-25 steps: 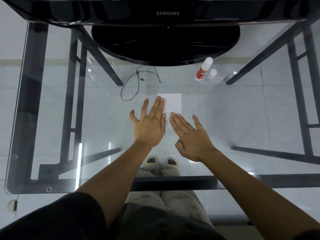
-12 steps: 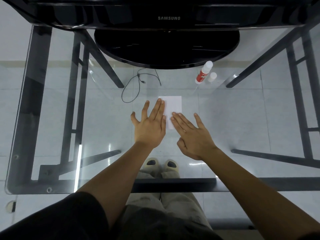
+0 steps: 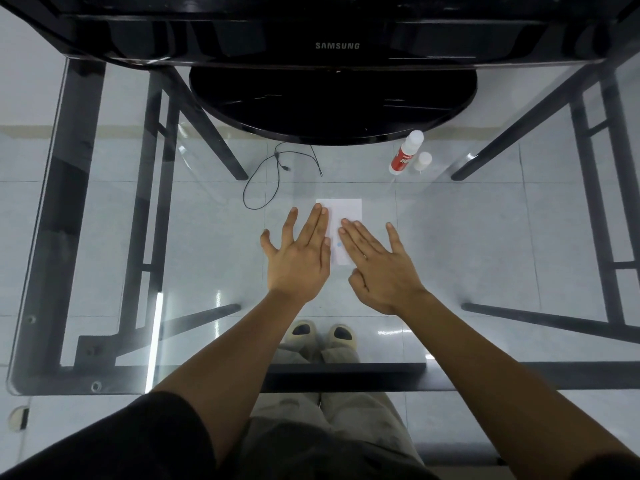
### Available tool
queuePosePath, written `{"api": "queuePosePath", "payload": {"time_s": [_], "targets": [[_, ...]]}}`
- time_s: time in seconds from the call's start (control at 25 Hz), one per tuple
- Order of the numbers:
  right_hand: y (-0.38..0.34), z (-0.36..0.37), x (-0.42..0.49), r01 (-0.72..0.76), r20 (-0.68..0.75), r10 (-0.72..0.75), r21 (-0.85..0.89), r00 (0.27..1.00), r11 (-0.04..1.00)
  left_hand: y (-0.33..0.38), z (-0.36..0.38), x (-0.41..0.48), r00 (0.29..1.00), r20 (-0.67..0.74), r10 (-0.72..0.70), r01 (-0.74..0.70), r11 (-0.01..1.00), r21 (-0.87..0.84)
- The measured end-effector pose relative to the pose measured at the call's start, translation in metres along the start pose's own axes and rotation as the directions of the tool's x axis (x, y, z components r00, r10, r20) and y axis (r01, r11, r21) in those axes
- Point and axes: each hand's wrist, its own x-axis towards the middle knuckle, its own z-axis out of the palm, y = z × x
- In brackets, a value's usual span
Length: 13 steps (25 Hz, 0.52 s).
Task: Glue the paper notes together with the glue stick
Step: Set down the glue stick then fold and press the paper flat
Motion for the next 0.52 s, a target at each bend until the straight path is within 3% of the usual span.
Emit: {"api": "queuePosePath", "payload": {"time_s": [0.52], "targets": [[0.002,-0.006,0.019,-0.006,-0.040,0.007,0.039,0.999,0.999,0.002,-0.003,-0.001,0.999,0.001,0.036,-0.036,0.999,0.011]]}}
